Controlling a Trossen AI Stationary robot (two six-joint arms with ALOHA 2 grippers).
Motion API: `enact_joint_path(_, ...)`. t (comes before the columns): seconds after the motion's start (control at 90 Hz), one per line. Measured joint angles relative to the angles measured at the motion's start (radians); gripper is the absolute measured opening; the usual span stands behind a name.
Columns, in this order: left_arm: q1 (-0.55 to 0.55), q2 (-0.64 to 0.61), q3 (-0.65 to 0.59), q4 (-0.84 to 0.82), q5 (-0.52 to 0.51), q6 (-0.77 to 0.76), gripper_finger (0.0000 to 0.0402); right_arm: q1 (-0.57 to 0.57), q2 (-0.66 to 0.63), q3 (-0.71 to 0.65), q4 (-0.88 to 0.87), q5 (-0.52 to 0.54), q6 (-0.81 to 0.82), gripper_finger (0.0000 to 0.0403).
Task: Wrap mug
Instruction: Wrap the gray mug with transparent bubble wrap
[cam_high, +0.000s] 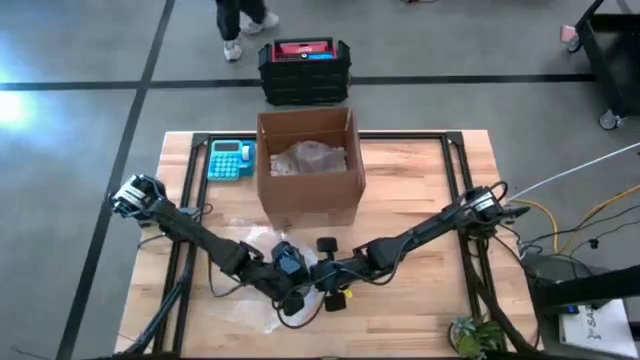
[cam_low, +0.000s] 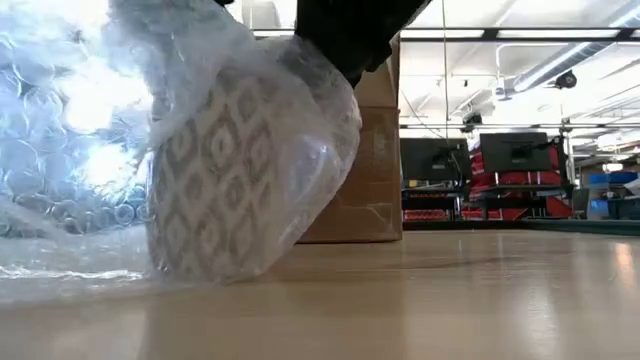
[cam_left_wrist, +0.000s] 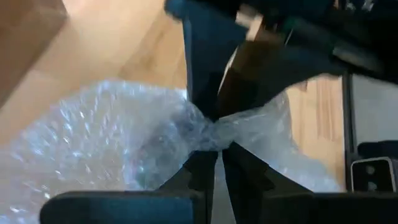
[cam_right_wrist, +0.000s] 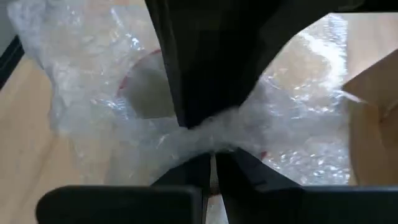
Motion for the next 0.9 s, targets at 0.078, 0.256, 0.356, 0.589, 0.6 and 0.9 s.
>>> enact_joint_path(0.078, 0.0, 0.016, -0.002, -0.004, 0.021, -0.002, 0.002, -0.002, -0.008, 0.021, -0.034, 0.002, 0.007, 0.0014)
enact_joint_path(0.256, 0.0, 0.028, -0.002, -0.008, 0.045, -0.003, 0.002, 0.002, -0.028, 0.127, -0.217, -0.051, 0.012, 0.0014)
enact_joint_path(0.356, -0.001, 0.033, -0.002, -0.007, 0.045, -0.002, 0.002, 0.005, -0.029, 0.167, -0.24, -0.112, 0.013, 0.0014)
enact_joint_path(0.589, 0.0, 0.024, -0.003, 0.009, 0.05, 0.003, 0.002, -0.007, 0.048, 0.169, -0.183, -0.135, 0.052, 0.0014)
enact_joint_path(0.6, 0.0, 0.023, -0.002, 0.006, 0.053, 0.003, 0.002, -0.008, 0.052, 0.17, -0.183, -0.136, 0.056, 0.0014)
enact_joint_path(0.9, -0.014, -0.015, 0.088, -0.183, 0.083, 0.01, 0.002, -0.009, 0.074, 0.174, -0.135, -0.127, 0.062, 0.0013)
